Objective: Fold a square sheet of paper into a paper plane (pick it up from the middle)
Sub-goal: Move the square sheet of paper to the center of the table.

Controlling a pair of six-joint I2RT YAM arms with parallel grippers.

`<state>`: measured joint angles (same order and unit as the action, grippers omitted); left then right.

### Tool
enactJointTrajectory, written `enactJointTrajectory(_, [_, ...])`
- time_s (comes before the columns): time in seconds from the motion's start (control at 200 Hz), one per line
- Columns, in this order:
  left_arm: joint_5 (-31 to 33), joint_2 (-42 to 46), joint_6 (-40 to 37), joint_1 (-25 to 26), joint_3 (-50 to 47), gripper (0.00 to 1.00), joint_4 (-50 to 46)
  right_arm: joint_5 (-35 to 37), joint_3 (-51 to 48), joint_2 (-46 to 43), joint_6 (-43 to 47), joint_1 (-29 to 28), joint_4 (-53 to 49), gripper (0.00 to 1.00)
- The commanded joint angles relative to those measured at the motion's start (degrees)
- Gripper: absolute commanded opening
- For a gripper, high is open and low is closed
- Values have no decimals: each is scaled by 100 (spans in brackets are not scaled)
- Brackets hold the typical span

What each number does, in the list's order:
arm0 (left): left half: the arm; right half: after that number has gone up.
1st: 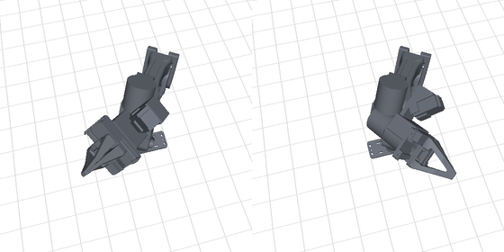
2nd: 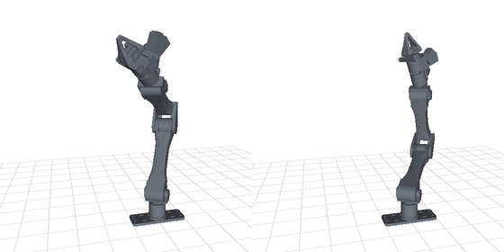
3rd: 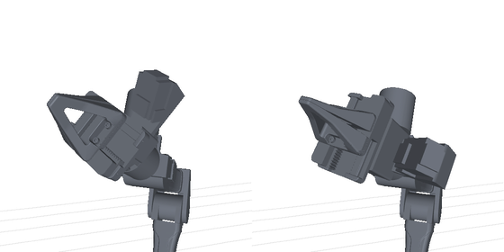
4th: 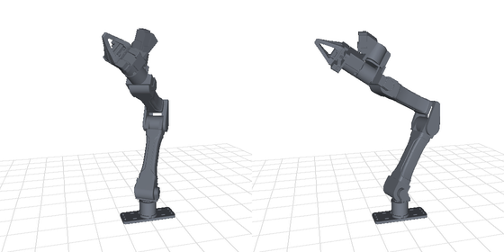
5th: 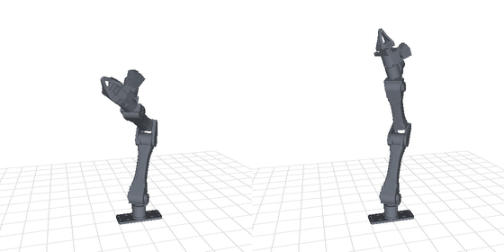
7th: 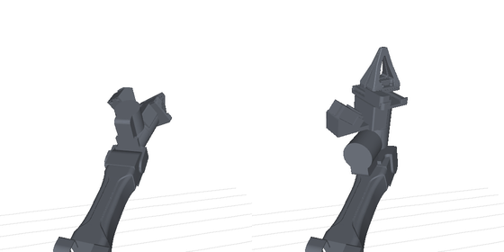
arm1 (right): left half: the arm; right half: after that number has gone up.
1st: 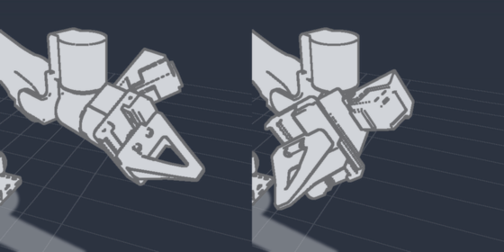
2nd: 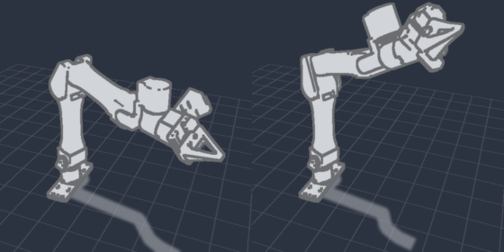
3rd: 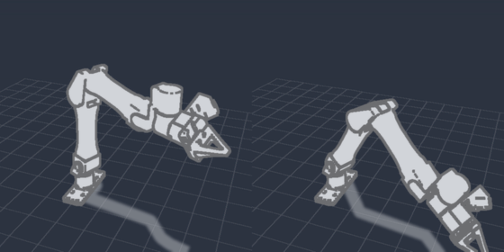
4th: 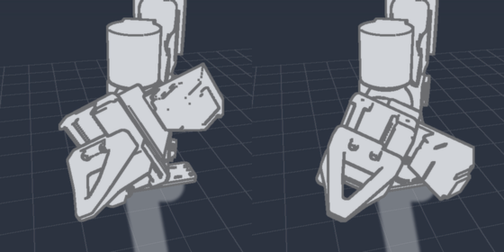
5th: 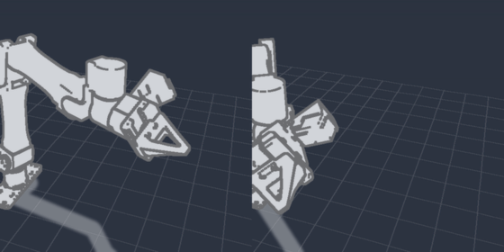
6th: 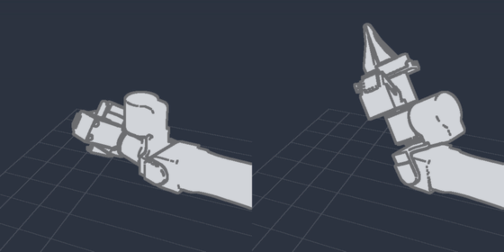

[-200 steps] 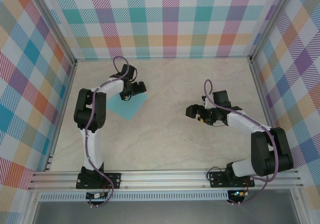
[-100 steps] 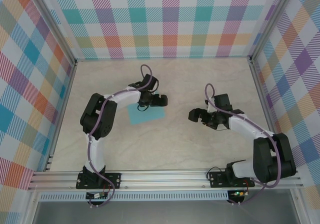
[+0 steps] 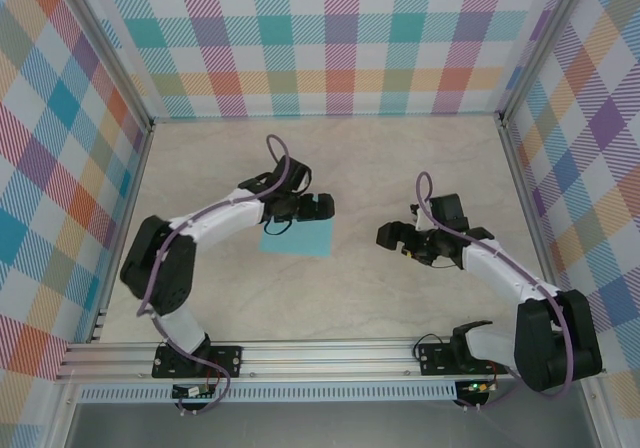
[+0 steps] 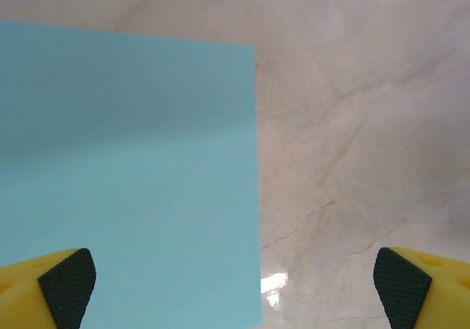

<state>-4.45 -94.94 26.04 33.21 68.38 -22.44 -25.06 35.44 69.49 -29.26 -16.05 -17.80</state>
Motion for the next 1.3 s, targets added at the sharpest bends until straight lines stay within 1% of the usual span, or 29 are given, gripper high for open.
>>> enactJointTrajectory(0.0, [677, 885, 261, -150, -505, 100, -181, -142, 365, 212, -309, -370, 256, 96])
enactJointTrajectory(0.09, [860, 1626, 315, -281, -1034, 100, -229, 69, 778, 621, -393, -830, 283, 96])
enactJointTrajectory(0.22, [1017, 2580, 362, -528, -1524, 100, -549, 458, 1635, 1585, -464, -1493, 166, 92])
enactJointTrajectory(0.3, [1161, 3123, 426, -655, -1513, 100, -1119, 759, 2293, 2218, -519, -1850, -109, 88])
enactJointTrajectory(0.395, [1451, 3780, 405, -689, -1299, 100, -1956, 880, 2971, 2895, -527, -2191, -373, 85])
enactJointTrajectory(0.48, [1724, 4280, 257, -730, -1264, 100, -2353, 1054, 3436, 3374, -587, -2426, -474, 83])
enactJointTrajectory(0.605, [1892, 4675, 68, -784, -1358, 100, -2716, 925, 4026, 4026, -625, -2599, -570, 82])
enactJointTrajectory(0.66, [1903, 4729, 4, -790, -1422, 100, -2788, 919, 4347, 4334, -580, -2683, -723, 80])
enactJointTrajectory(0.74, [1937, 4748, 6, -790, -1548, 100, -2850, 925, 4648, 4703, -528, -2792, -865, 79])
enactJointTrajectory(0.81, [1789, 4757, 54, -791, -1630, 100, -2805, 908, 4841, 4986, -458, -2833, -1029, 78])
enactJointTrajectory(0.92, [1879, 4756, 51, -790, -1599, 100, -2864, 1216, 4878, 5159, -338, -2834, -1384, 77])
enactJointTrajectory(0.995, [1908, 4739, 24, -790, -1509, 100, -2963, 1380, 4669, 5121, -240, -2834, -1490, 76])
enactJointTrajectory(1.11, [1870, 4787, 9, -793, -1568, 100, -2856, 1485, 4124, 4893, -189, -2833, -1368, 76])
enactJointTrajectory(1.205, [1654, 4808, -69, -795, -1629, 100, -2690, 1486, 3724, 4677, -125, -2833, -1308, 73])
enactJointTrajectory(1.295, [1658, 4863, -73, -792, -1635, 100, -2730, 1536, 3236, 4370, -16, -2833, -1192, 73])
